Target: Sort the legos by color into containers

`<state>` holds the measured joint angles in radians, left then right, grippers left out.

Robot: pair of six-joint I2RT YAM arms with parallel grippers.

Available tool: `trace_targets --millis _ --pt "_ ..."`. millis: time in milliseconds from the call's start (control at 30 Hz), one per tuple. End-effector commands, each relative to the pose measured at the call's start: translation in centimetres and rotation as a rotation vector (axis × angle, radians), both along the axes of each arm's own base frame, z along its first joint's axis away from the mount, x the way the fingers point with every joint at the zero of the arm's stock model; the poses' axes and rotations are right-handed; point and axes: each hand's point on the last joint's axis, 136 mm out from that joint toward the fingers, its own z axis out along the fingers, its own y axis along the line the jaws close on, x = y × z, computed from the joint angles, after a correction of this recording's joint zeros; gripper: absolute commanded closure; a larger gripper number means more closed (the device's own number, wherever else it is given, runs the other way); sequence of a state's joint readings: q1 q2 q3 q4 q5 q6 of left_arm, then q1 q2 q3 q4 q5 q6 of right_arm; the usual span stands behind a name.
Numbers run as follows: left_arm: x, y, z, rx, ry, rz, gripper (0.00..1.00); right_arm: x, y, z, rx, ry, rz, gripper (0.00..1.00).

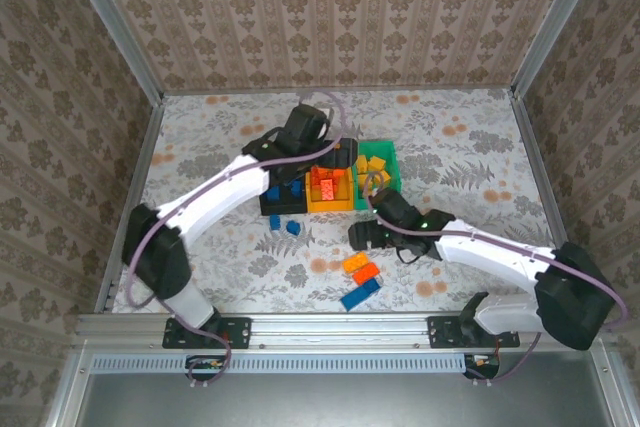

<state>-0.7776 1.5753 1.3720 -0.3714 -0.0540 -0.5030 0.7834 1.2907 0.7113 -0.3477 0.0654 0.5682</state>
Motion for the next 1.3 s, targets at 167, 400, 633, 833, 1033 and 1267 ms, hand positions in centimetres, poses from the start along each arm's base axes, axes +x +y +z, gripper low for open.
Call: trace_targets --millis 167,400,633,833,1033,1267 --pt "-5.6 5.8 -1.5 -0.002 -0.036 0.103 0.00 -2.7 2.4 -3.6 -0.148 0.052 0.154 0.05" --pt "-8.6 10.9 -4.5 0.015 -0.003 0.208 0.00 -2.9 3.4 -4.8 -0.200 0.057 0.193 0.04" --pt "-10.3 13.6 -7.1 0.006 0.030 0.273 0.00 -3.0 3.8 -5.5 -0.215 0.067 0.205 0.10" --pt "-10.9 14.5 -8.9 0.025 0.076 0.298 0.00 -3.6 4.7 -5.4 -0.204 0.065 0.233 0.23" --pt "-11.1 14.8 -9.2 0.024 0.080 0.304 0.00 -3.3 5.1 -4.6 -0.172 0.037 0.227 0.50" --pt "-11.2 14.8 -9.4 0.028 0.083 0.298 0.00 -2.1 5.5 -2.3 -0.138 -0.038 0.199 0.66"
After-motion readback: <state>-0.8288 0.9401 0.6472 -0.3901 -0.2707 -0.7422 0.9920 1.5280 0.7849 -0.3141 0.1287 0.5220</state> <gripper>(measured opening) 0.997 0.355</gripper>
